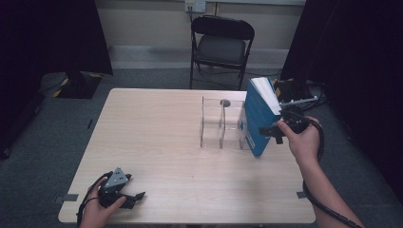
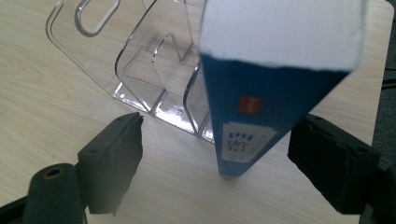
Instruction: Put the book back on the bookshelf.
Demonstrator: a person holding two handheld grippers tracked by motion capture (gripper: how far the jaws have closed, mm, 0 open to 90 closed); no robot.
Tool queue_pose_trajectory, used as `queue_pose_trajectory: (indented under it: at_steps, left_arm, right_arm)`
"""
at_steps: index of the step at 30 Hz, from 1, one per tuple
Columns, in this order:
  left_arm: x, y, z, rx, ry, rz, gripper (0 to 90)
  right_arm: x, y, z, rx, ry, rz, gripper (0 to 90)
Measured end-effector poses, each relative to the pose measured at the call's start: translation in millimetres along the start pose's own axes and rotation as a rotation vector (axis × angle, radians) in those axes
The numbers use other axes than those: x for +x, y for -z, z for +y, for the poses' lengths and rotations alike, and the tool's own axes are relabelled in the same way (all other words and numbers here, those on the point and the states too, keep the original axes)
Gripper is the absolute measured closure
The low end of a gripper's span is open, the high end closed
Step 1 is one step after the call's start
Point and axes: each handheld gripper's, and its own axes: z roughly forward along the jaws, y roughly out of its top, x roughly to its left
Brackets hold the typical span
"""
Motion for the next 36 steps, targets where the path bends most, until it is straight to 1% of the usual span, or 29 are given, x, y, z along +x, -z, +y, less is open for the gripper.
queue_pose_trajectory:
  at_steps: [6,7,11,16,18,20,21,26,29,31,34,36]
  left_arm:
    - [0.0,0.1,0.0,0.001,0.0,0.0,12.7]
    - [0.0,0.1,0.0,0.002,0.0,0.0,12.7]
    - [0.0,0.1,0.0,0.001,0.0,0.0,12.7]
    - [0.0,0.1,0.0,0.002,0.0,0.0,12.7]
    - [0.0,0.1,0.0,0.002,0.0,0.0,12.7]
    - [0.0,0.1,0.0,0.002,0.0,0.0,12.7]
    - [0.0,0.1,0.0,0.002,0.0,0.0,12.7]
    - [0.0,0.1,0.0,0.001,-0.001,0.0,12.7]
    - [0.0,0.1,0.0,0.002,0.0,0.0,12.7]
    - [0.0,0.1,0.0,0.002,0.0,0.0,12.7]
    - [0.0,0.1,0.0,0.002,0.0,0.0,12.7]
    - [0.0,0.1,0.0,0.002,0.0,0.0,12.7]
  right_arm:
    - [-0.9,-0.2,-6.9,0.002,0.001,0.014,16.9]
    - [-1.3,0.0,-9.0,-0.002,-0.004,0.018,17.0]
    - [-2.3,-0.1,-14.2,0.001,0.006,0.02,16.9]
    - [-4.8,-3.4,-22.9,0.001,-0.01,0.031,16.5]
    - [-5.9,-5.2,-26.9,-0.011,-0.02,0.03,16.8]
    - [-6.5,-6.4,-30.2,-0.017,-0.014,0.036,16.9]
    - [-6.3,-7.0,-31.8,-0.014,-0.022,0.04,16.9]
    - [-6.0,-13.3,-38.7,0.01,-0.012,0.06,16.6]
    - [-4.9,-17.5,-43.1,0.013,-0.007,0.057,16.6]
    - [-4.8,-20.0,-46.2,0.021,-0.005,0.067,16.6]
    - [-4.0,-23.8,-50.9,0.019,-0.019,0.074,16.7]
    - [-3.9,-26.3,-54.4,0.019,-0.019,0.079,16.7]
